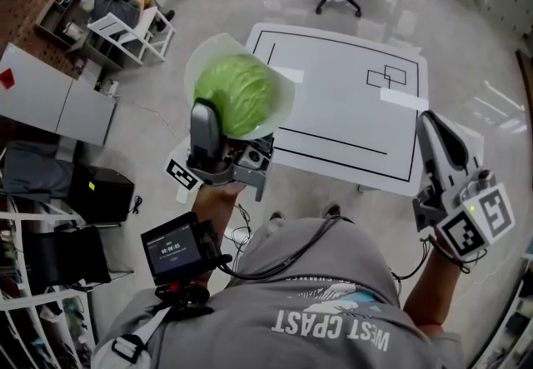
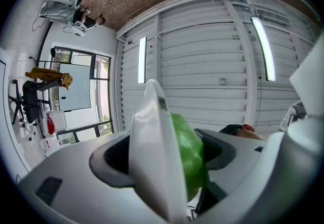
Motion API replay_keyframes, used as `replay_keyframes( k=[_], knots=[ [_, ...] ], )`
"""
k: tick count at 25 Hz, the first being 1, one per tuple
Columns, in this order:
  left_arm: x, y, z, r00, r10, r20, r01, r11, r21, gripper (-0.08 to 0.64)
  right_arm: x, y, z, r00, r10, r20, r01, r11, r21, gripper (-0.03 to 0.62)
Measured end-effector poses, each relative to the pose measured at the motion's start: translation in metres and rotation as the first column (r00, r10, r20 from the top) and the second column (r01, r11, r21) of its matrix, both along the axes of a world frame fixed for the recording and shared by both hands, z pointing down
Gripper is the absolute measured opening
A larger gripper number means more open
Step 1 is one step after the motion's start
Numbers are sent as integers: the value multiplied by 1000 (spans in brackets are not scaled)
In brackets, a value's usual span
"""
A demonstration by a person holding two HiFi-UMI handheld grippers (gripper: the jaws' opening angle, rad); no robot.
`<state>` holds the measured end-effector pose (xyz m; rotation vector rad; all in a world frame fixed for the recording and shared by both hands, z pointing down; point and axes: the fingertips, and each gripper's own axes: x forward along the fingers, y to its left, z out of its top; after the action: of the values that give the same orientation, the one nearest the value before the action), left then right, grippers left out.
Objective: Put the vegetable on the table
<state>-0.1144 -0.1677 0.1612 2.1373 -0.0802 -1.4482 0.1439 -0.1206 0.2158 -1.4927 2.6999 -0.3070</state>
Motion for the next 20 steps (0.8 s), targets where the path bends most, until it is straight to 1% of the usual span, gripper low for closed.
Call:
replay_keyframes(
  k=[3,7,11,15,20],
  knots=[
    [15,1,5,1000,-30,10,30,999,-15,368,15,-5,2,999,-32,3,32,999,-6,8],
    [35,2,6,998,-53,18,53,998,-19,368,39,-10,5,999,-43,14,43,999,-6,8],
    [42,4,6,997,-62,38,63,998,-21,368,45,-12,7,998,-58,27,58,998,-6,8],
    [48,4,1,997,-58,41,59,998,-22,368,49,-12,7,997,-63,33,64,998,-12,8],
    [52,-1,8,998,-30,52,32,999,-37,368,50,-12,15,998,-38,42,39,999,-33,8]
  ],
)
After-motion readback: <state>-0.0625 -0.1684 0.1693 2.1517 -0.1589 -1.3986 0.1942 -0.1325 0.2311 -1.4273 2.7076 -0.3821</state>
